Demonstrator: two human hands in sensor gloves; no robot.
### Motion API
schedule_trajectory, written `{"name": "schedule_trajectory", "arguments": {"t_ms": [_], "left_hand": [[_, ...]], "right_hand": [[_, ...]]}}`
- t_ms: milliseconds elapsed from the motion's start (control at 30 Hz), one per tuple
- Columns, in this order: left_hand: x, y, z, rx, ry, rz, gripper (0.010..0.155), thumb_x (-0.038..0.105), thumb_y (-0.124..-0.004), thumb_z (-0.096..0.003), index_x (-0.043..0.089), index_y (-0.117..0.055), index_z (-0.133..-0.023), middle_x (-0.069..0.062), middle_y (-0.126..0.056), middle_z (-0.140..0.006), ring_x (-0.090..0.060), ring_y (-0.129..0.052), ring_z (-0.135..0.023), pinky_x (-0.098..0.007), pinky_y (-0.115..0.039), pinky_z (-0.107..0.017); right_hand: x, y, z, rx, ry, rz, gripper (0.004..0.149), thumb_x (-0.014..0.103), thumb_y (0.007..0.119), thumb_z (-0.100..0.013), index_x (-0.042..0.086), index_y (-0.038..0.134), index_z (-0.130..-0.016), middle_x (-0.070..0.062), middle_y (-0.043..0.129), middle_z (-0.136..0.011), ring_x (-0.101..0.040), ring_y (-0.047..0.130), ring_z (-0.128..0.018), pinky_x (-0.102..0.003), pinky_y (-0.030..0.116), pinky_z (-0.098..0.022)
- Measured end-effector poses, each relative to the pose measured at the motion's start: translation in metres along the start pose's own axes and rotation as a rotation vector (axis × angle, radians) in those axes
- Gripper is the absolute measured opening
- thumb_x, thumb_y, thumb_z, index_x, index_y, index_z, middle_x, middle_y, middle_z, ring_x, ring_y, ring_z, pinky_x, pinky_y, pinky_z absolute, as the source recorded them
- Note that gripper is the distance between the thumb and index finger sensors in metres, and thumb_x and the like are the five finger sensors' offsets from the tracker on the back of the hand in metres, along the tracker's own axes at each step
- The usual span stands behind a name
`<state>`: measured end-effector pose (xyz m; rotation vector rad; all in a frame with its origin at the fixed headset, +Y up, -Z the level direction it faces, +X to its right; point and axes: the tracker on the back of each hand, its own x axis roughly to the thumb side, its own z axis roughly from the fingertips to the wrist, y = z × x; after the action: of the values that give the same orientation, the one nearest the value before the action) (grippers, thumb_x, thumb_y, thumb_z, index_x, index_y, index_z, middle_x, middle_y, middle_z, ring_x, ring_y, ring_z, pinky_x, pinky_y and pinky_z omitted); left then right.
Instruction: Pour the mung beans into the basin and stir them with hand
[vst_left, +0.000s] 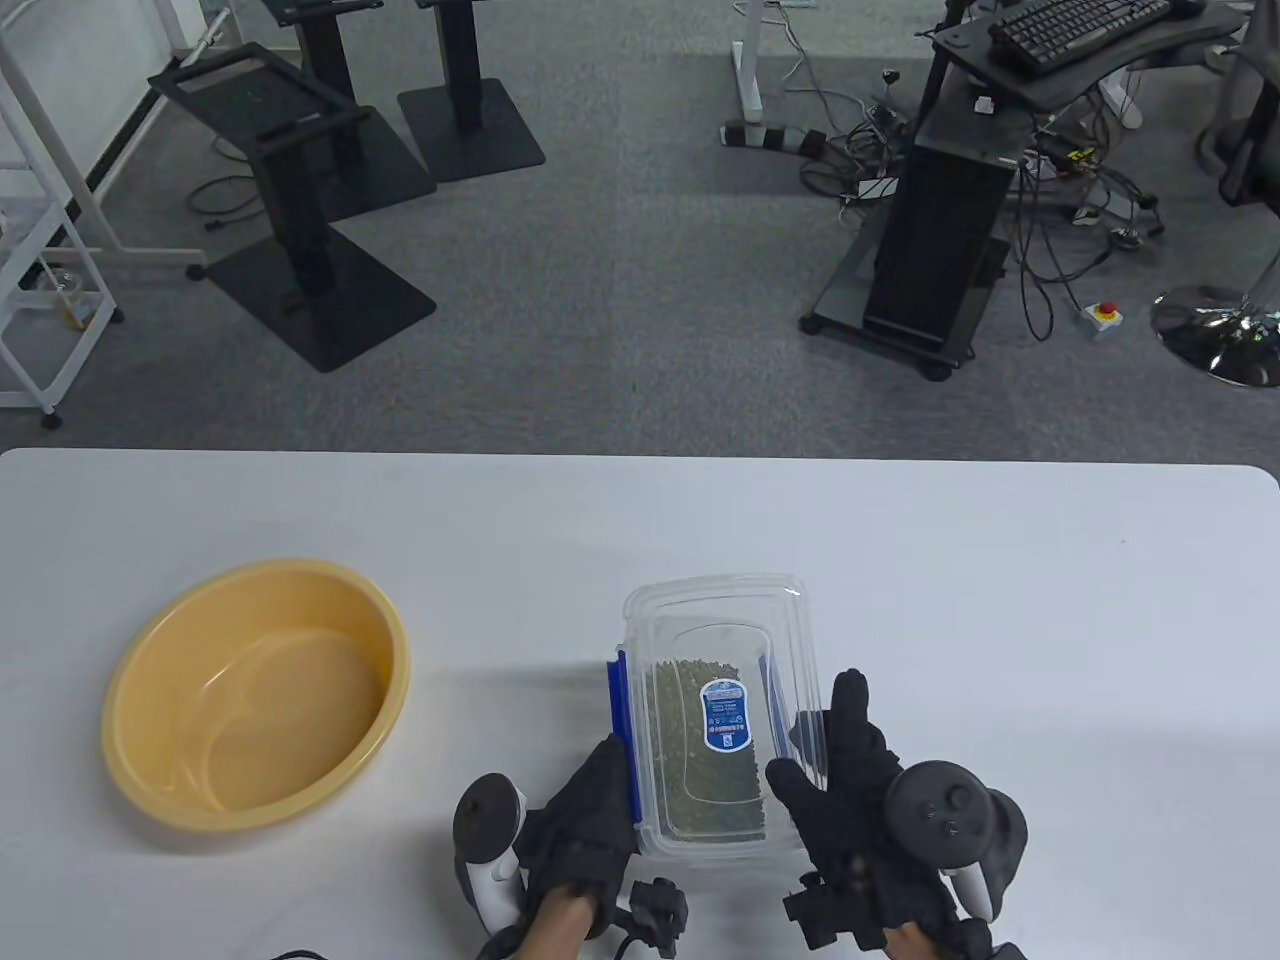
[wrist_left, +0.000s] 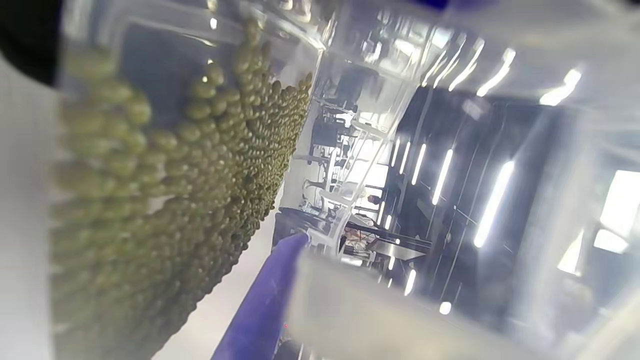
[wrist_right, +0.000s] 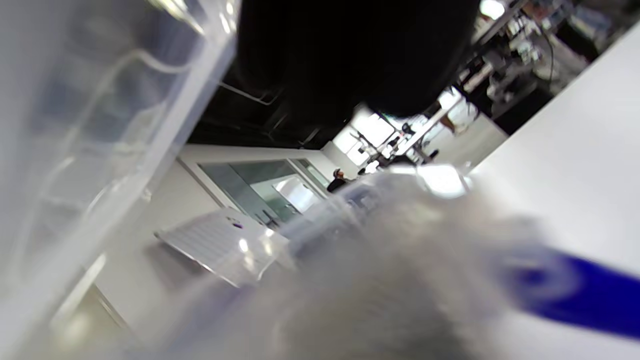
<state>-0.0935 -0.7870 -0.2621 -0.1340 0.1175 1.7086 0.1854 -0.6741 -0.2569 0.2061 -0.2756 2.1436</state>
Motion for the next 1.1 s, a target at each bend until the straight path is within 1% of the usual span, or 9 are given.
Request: {"name": "schedule_trajectory", "arguments": {"t_ms": [100,200,300,433,667,733,900,1033,1100], "left_hand": [[0.001,0.003,0.001,0.022,0.000,0.015,0.067,0.036,-0.056,-0.0592,-0.015,-0.060,-0.103,-0.041,-0.092,-0.072,-0.048,-0.097,-0.043,-0.049,-0.084,-0.024],[0.004,0.007,0.001,0.035,-0.007,0.054,0.067,0.036,-0.056,-0.0593,-0.014,-0.060,-0.103,-0.041,-0.092,-0.072,-0.047,-0.097,-0.044,-0.049,-0.084,-0.024],[0.007,0.013,0.000,0.057,-0.020,0.092,0.067,0.036,-0.056,-0.0593,-0.014,-0.060,-0.103,-0.041,-0.092,-0.072,-0.047,-0.097,-0.044,-0.049,-0.084,-0.024],[0.009,0.018,0.000,0.071,-0.023,0.111,0.067,0.036,-0.056,-0.0594,-0.014,-0.059,-0.103,-0.041,-0.091,-0.073,-0.047,-0.097,-0.044,-0.049,-0.084,-0.024],[0.010,0.019,0.000,0.061,-0.024,0.127,0.067,0.037,-0.055,-0.0596,-0.014,-0.059,-0.103,-0.041,-0.091,-0.072,-0.047,-0.097,-0.044,-0.049,-0.084,-0.025],[0.009,0.019,-0.001,0.053,-0.026,0.127,0.067,0.037,-0.056,-0.0595,-0.015,-0.059,-0.103,-0.041,-0.091,-0.072,-0.047,-0.097,-0.044,-0.049,-0.084,-0.024],[0.009,0.018,-0.002,0.044,-0.027,0.112,0.067,0.036,-0.056,-0.0595,-0.015,-0.059,-0.103,-0.041,-0.091,-0.072,-0.047,-0.097,-0.043,-0.049,-0.083,-0.024],[0.009,0.018,-0.002,0.038,-0.026,0.105,0.067,0.036,-0.056,-0.0594,-0.015,-0.059,-0.103,-0.041,-0.091,-0.072,-0.047,-0.097,-0.043,-0.049,-0.083,-0.024],[0.009,0.018,-0.002,0.034,-0.027,0.103,0.067,0.036,-0.056,-0.0594,-0.015,-0.059,-0.103,-0.042,-0.091,-0.071,-0.048,-0.097,-0.043,-0.049,-0.083,-0.024]], "right_hand": [[0.008,-0.024,-0.004,0.022,0.069,-0.203,0.084,0.035,0.070,-0.035,0.000,0.022,-0.094,-0.006,0.064,-0.071,-0.011,0.091,-0.034,-0.024,0.083,-0.018],[-0.001,-0.060,-0.018,-0.147,0.112,-0.125,0.081,0.036,0.069,-0.034,0.001,0.027,-0.095,-0.005,0.066,-0.069,-0.010,0.092,-0.028,-0.020,0.083,-0.012],[-0.035,-0.089,-0.038,-0.225,0.275,-0.098,0.080,0.034,0.071,-0.034,0.002,0.030,-0.095,-0.007,0.067,-0.069,-0.013,0.092,-0.027,-0.023,0.083,-0.012],[-0.095,-0.112,-0.073,-0.124,0.433,0.205,0.079,0.034,0.069,-0.034,0.002,0.029,-0.095,-0.007,0.066,-0.069,-0.013,0.092,-0.028,-0.022,0.083,-0.013],[-0.190,-0.128,-0.078,-0.019,0.752,0.039,0.078,0.031,0.069,-0.035,-0.001,0.029,-0.095,-0.012,0.065,-0.069,-0.019,0.090,-0.028,-0.027,0.081,-0.013],[-0.205,-0.136,-0.075,0.019,0.819,0.149,0.078,0.033,0.067,-0.036,0.000,0.028,-0.096,-0.014,0.064,-0.071,-0.023,0.088,-0.032,-0.031,0.079,-0.016],[-0.217,-0.147,-0.069,-0.073,0.904,0.734,0.077,0.042,0.065,-0.032,0.002,0.047,-0.095,-0.015,0.080,-0.065,-0.028,0.095,-0.033,-0.036,0.084,-0.016],[-0.217,-0.143,-0.071,-0.063,0.957,0.798,0.075,0.042,0.066,-0.031,0.001,0.056,-0.093,-0.019,0.085,-0.064,-0.032,0.096,-0.038,-0.041,0.085,-0.020],[-0.214,-0.141,-0.072,-0.017,1.013,0.874,0.075,0.042,0.065,-0.032,0.004,0.052,-0.095,-0.018,0.081,-0.071,-0.032,0.094,-0.049,-0.043,0.084,-0.029]]}}
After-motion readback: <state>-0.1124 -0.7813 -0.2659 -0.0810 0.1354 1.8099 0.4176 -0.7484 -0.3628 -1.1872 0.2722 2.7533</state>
